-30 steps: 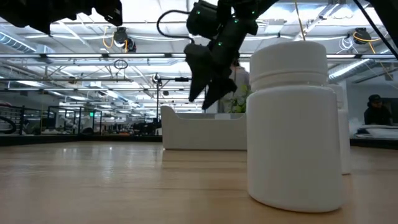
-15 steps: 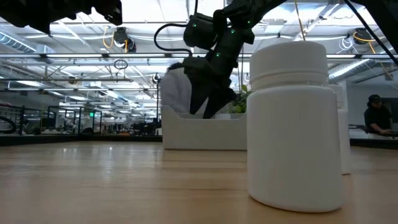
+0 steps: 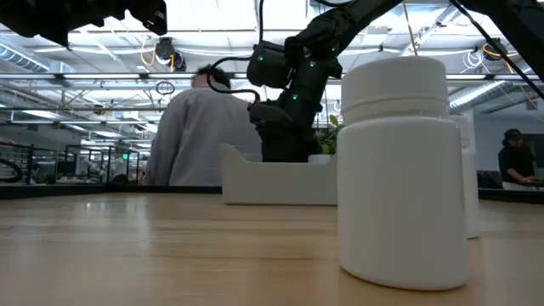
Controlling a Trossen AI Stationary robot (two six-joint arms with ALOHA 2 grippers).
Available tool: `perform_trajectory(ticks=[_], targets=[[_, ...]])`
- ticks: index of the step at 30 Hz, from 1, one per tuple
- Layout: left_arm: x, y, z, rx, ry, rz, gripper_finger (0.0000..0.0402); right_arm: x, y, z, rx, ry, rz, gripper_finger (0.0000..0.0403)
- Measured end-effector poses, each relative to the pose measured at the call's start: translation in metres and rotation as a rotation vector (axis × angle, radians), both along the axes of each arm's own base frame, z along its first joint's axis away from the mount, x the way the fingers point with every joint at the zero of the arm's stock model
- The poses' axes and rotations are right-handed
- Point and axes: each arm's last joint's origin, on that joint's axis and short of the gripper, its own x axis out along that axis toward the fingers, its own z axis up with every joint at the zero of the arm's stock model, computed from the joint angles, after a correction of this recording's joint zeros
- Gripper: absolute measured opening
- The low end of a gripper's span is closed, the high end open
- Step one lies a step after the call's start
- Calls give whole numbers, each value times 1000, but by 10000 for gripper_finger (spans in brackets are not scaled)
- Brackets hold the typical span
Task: Pick and place pill bottles into a basket
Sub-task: Put the white pill bottle into the gray bin
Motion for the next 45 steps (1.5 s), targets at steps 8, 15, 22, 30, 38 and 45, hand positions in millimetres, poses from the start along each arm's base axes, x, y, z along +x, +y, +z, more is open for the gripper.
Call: perform_trajectory(ticks=[8, 15, 22, 30, 38, 45], targets=[[0, 0, 0, 3, 1, 0, 175, -2, 2, -1, -9, 28, 54, 279], [0, 0, 0, 10, -4, 1, 175, 0, 4, -6, -21, 25, 85, 259], [0, 0, 0, 6, 2, 1, 175, 3, 3, -10, -39, 20, 93, 191], [0, 0, -1, 4, 11, 1, 175, 4, 5, -10, -60, 10, 108, 144], [0, 0, -1, 2, 16, 3, 175, 9, 10, -8, -90, -23, 121, 153], [0, 0, -1, 1, 16, 13, 175, 12, 9, -6, -114, -59, 125, 148]])
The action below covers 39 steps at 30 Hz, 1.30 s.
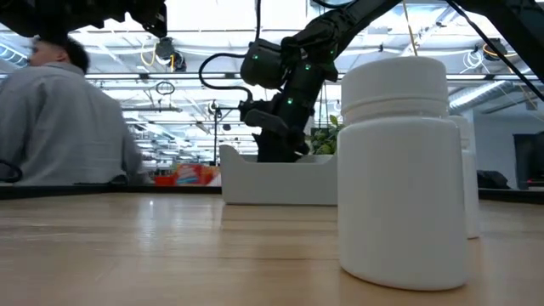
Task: Pick and place pill bottles into a basket
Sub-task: Put the white pill bottle into the gray bin
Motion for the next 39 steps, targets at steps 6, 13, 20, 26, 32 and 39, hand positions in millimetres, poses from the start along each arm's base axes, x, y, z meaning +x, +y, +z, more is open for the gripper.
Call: perform_trajectory(ticks=[6, 13, 20, 26, 32, 39], targets=[[0, 0, -1, -1, 7, 1, 175, 3, 2, 12, -113, -51, -13, 149], [0, 0, -1, -6, 15, 1, 175, 2, 15, 43, -206, -151, -24, 151], [0, 0, -3, -13, 33, 1, 175, 6, 31, 55, -349, -209, -59, 145], [0, 0, -3, -25, 40, 0, 175, 6, 42, 48, -389, -275, -88, 147], [0, 0, -3, -28, 45, -1, 175, -11, 55, 48, -443, -405, -153, 146], [0, 0, -5, -29, 64, -1, 175, -50, 59, 26, -429, -738, -243, 145]])
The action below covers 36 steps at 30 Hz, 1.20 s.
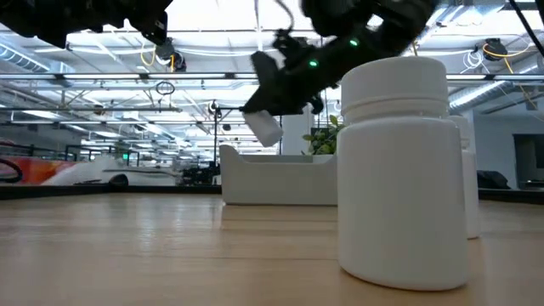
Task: Pick and place pill bottles into a basket
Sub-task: Put the white pill bottle into the gray bin
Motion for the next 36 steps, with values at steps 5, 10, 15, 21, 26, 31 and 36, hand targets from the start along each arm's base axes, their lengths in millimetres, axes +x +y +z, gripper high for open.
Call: perform_trajectory(ticks=[5, 10, 15, 21, 26, 31, 36], targets=[[0, 0, 0, 3, -2, 0, 175, -22, -1, -16, 26, -196, 0, 150], [0, 0, 0, 3, 0, 0, 175, -25, -2, -29, 59, -150, -19, 146], [0, 0, 0, 5, -3, 0, 175, -26, -9, -41, 122, -84, -68, 149], [0, 0, 0, 7, -4, 0, 175, -21, -11, -54, 165, -110, -48, 145], [0, 0, 0, 7, 0, 0, 175, -18, -11, -58, 106, -130, -34, 149], [0, 0, -1, 9, 2, 3, 175, -18, -15, -72, 76, -87, -43, 145], [0, 1, -1, -2, 8, 35, 175, -14, -6, -61, 14, -168, 14, 149]])
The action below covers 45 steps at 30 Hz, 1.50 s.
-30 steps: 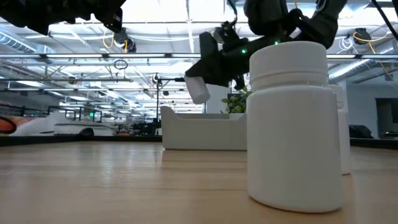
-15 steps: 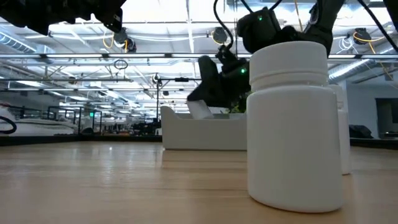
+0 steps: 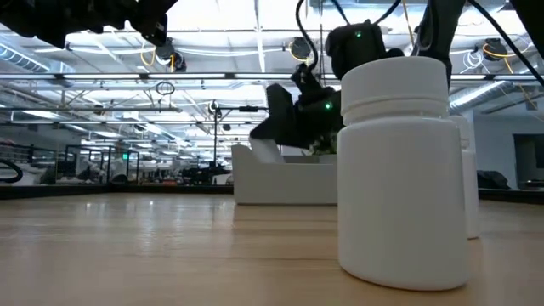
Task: Pick and place pill bottles into a basket
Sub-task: Put the white pill bottle into the gray bin
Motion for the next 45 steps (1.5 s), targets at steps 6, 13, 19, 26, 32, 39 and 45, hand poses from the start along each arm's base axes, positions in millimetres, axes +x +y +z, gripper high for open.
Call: perform_trajectory(ticks=[6, 13, 19, 26, 32, 39, 45], targets=[[1, 3, -2, -48, 39, 101, 175, 0, 8, 23, -50, -107, 70, 145], [10, 8, -17, -143, 168, 254, 175, -2, 29, 49, -101, -183, 274, 148], [23, 9, -33, -195, 268, 254, 175, -5, 41, 61, -112, -211, 430, 149], [40, 5, -35, -252, 207, 129, 180, -7, 50, 69, -135, -301, 496, 145], [50, 6, -43, -278, 211, 136, 234, -7, 51, 71, -158, -321, 496, 150], [61, 7, -50, -331, 188, 153, 298, -8, 49, 74, -163, -345, 490, 145], [70, 8, -57, -335, 159, 149, 314, -8, 49, 74, -163, -350, 488, 150]])
